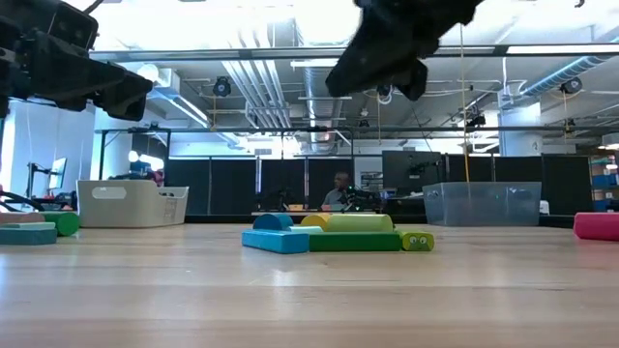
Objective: Sort blocks
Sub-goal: Put the light green cylindrical block into the black bin
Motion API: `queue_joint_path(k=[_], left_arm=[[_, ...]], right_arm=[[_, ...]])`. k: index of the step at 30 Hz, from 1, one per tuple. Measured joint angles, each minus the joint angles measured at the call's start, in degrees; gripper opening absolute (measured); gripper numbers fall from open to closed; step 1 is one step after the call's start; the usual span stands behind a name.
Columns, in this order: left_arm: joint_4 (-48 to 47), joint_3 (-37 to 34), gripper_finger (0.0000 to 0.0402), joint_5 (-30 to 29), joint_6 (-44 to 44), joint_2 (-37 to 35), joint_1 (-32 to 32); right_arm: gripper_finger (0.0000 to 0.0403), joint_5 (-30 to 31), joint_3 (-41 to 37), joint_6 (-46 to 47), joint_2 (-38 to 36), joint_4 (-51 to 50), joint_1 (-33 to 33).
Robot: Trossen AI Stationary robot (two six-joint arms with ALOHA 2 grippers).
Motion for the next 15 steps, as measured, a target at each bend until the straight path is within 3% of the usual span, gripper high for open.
queue_joint_path(k=[5, 8, 15], left_arm=[[0.0, -0.01, 0.0154, 0.0, 0.01, -0.02, -0.02], [0.0, -0.01, 0.0154, 0.0, 0.01, 0.0, -0.01], [0.0, -0.01, 0.0154, 0.0, 0.01, 0.0, 0.0]], right_arm=[[0.0138, 0.21, 6.26, 1.92, 4.4, -9.81, -0.09], [0.0174, 0.18, 6.62, 2.85, 7.12, -9.57, -0.14], [0.0202, 1.77, 6.62, 12.4, 12.24, -11.4, -1.54]])
